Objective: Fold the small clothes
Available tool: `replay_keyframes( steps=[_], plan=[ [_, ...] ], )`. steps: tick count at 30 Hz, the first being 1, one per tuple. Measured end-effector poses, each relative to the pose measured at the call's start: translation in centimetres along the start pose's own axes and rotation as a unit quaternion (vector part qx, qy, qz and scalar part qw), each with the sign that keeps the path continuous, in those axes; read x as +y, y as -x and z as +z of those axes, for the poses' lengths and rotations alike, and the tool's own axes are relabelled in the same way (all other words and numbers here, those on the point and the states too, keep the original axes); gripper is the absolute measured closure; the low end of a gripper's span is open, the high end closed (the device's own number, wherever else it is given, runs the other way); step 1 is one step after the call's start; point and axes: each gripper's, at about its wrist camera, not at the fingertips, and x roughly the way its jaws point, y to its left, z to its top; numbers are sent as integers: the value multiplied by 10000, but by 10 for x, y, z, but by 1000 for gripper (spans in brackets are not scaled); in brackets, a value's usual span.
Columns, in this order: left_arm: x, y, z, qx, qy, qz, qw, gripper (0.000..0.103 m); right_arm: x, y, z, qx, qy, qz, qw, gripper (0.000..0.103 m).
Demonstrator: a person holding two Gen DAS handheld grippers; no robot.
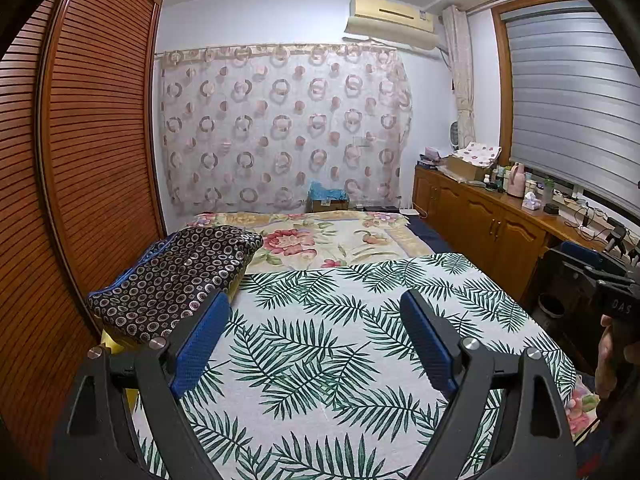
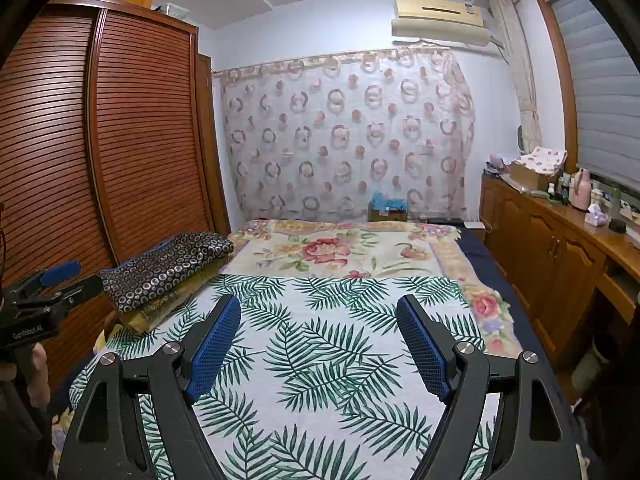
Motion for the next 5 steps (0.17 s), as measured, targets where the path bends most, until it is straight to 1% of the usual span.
replay_keyframes(
  steps=[5],
  plan=[
    [0,0,0,6,-6,2,10000,15,-1,-1,0,-18,-12,-12,10000,21]
  ],
)
